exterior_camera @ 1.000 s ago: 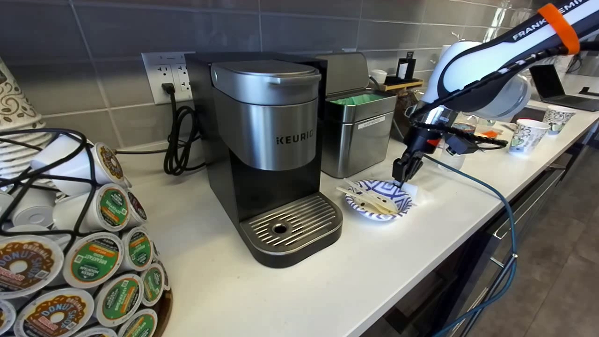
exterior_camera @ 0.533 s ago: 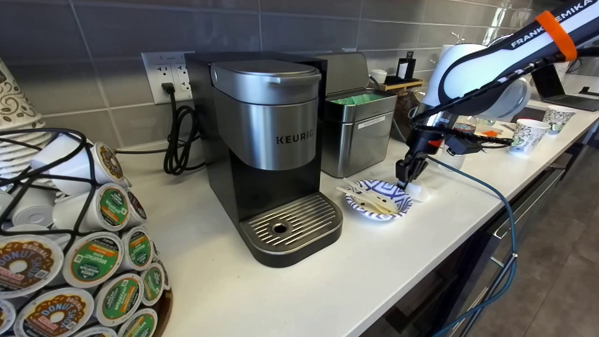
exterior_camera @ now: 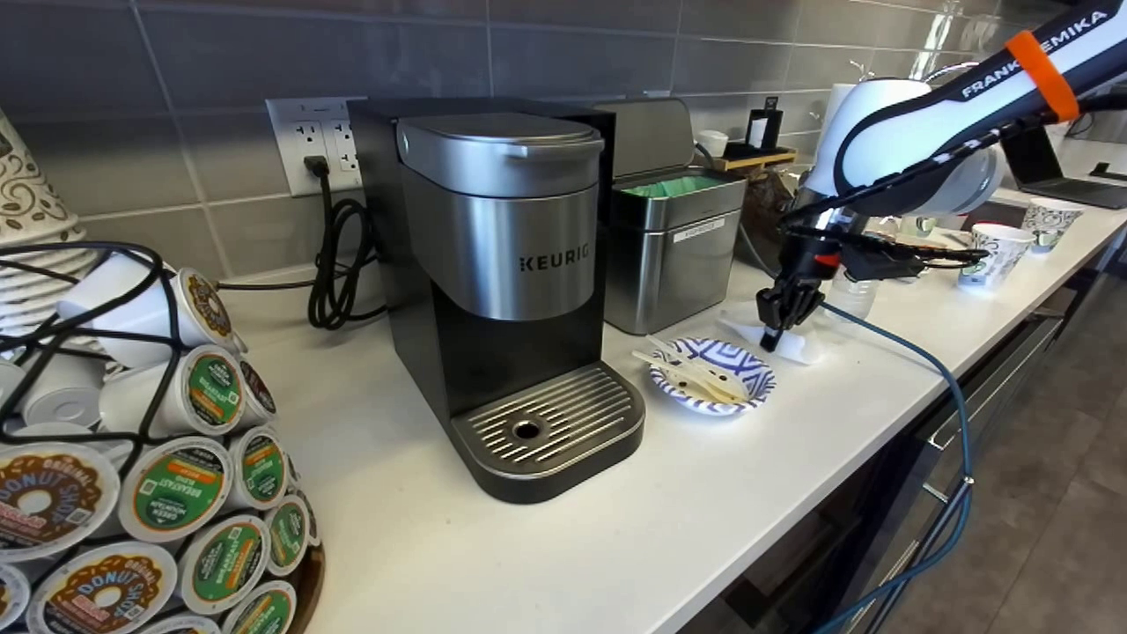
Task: Use the tissue to wipe the counter
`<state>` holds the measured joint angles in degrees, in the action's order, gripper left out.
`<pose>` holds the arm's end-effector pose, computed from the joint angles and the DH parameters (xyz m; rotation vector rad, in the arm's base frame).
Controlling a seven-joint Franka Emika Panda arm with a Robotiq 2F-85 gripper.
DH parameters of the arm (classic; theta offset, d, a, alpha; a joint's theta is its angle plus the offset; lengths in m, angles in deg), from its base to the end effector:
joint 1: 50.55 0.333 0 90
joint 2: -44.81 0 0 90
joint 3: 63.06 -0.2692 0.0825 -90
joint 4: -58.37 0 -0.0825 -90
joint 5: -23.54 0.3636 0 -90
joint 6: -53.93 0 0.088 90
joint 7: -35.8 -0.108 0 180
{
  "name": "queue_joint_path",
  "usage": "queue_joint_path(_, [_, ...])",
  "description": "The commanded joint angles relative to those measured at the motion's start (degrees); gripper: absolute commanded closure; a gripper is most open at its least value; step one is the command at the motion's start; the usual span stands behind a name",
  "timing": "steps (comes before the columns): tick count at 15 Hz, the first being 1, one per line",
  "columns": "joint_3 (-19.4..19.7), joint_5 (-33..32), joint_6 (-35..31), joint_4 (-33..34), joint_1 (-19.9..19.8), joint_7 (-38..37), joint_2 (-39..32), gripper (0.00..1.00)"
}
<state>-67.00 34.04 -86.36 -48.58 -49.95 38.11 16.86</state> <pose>0.6109 0.0470 0.2353 -2.9812 0.0383 -0.1347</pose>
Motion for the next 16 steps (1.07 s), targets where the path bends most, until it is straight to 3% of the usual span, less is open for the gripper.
queue_joint_path(1, [2.63, -1.89, 0.84, 1.37, -0.04, -4.14, -1.73, 1.0])
queue_joint_path(8, [5.52, -2.41, 1.36, 2.81, -0.88, -7.44, -2.22, 1.0])
queue_joint_path(16, [-2.0, 0.28, 0.73, 10.69, -2.26, 6.07, -6.34, 1.0])
